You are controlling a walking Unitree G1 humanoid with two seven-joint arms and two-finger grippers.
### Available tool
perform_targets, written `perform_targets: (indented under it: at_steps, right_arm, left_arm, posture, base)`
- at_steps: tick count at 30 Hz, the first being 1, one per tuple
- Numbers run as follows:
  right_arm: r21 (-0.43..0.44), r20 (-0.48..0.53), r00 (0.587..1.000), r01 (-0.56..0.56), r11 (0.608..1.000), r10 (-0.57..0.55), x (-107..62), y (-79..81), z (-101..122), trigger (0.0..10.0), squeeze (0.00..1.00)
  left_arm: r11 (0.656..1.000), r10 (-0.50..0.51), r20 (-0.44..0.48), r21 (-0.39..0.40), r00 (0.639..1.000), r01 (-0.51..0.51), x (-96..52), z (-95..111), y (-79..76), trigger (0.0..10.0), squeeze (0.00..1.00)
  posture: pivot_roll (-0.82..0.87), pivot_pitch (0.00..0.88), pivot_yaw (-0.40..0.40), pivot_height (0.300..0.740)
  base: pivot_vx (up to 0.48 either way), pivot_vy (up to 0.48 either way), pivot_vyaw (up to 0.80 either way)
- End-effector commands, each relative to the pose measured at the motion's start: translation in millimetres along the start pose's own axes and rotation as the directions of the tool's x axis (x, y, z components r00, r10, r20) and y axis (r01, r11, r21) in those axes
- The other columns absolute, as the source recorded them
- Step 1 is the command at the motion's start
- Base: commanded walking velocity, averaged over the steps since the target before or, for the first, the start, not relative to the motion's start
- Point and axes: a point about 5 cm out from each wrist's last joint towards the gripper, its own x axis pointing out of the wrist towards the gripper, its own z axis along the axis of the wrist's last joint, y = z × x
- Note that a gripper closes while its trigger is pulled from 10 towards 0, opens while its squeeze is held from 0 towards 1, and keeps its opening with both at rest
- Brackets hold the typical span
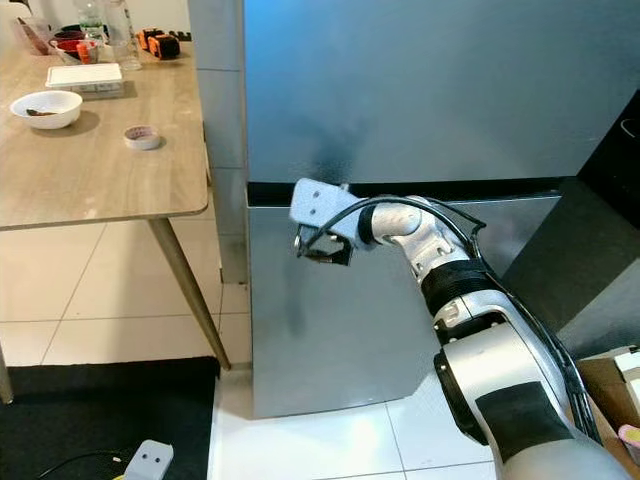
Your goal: Restocking fridge
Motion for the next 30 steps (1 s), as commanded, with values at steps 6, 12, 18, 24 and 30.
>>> perform_targets:
  at_steps: [6,12,18,24,30]
  right_arm:
    - [0.014,-0.051,0.977,-0.208,0.978,0.209,-5.8,16.8,-14,10.0,0.0]
    - [0.02,0.069,0.99,-0.122,0.992,0.12,-10.6,2.0,1,10.0,0.0]
    - [0.102,0.18,0.972,0.136,0.985,-0.153,-13.9,-26.1,20,10.0,0.0]
    - [0.064,0.098,0.943,0.314,0.947,-0.319,-12.3,-37.7,21,10.0,0.0]
    - [0.0,0.011,0.953,0.303,0.953,-0.303,-9.8,-35.1,15,10.0,0.0]
  left_arm:
    - [1.0,-0.021,-0.044,0.001,0.999,0.021,0.3,-11,-8.1,10.0,0.0]
    - [1.0,-0.022,-0.044,0.006,0.999,0.022,0.4,-10,-8.1,10.0,0.0]
    - [1.0,-0.023,-0.044,0.011,0.999,0.024,0.4,-10,-8.2,10.0,0.0]
    - [1.0,-0.024,-0.045,0.012,0.999,0.025,0.4,-10,-8.5,10.0,0.0]
    - [1.0,-0.024,-0.045,0.008,0.999,0.024,0.4,-11,-8.7,10.0,0.0]
  posture:
    - [0.02,0.0,-0.105,0.74]
    - [0.02,0.0,-0.104,0.74]
    - [0.02,0.0,-0.104,0.74]
    - [0.02,0.0,-0.107,0.74]
    - [0.02,0.0,-0.11,0.74]
  base:
    - [0.0,0.0,0.0]
    - [0.0,0.0,0.0]
    - [0.0,0.0,0.0]
    - [0.0,0.0,0.0]
    - [0.0,0.0,0.0]
